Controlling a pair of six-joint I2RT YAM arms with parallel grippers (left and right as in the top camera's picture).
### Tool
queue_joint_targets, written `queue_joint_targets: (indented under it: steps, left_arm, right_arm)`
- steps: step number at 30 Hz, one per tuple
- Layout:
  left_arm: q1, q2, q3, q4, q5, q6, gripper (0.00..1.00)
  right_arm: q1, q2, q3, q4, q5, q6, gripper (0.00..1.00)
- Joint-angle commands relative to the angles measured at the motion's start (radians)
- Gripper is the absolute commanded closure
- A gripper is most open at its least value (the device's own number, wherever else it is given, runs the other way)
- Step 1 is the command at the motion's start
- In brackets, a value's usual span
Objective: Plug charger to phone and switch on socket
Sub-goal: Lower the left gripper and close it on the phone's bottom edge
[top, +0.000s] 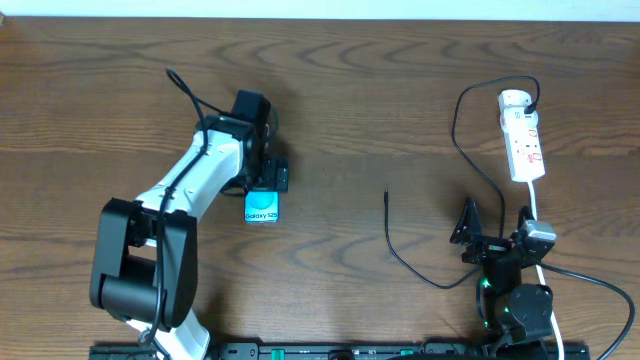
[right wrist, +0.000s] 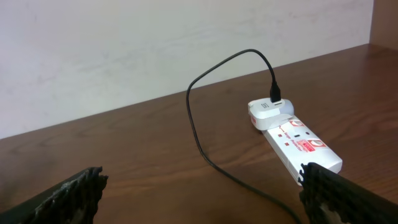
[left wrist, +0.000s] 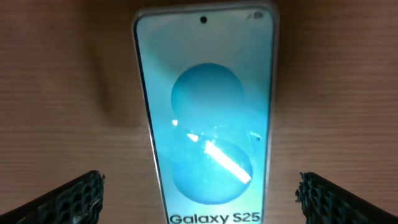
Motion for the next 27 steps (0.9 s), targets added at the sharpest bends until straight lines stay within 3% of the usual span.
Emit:
queue_joint_targets:
  steps: [1, 27]
  left_arm:
    - [0.005, 0.004, -0.039, 0.010, -0.008, 0.013, 0.01]
    - [0.003, 0.029, -0.042, 0.085, -0.005, -0.055, 0.01]
  right_arm:
    - [-0.013, -0.004, -0.001, -0.005, 0.001, -0.016, 0.01]
    - [-0.013, -0.004, -0.001, -0.005, 0.001, -0.016, 0.01]
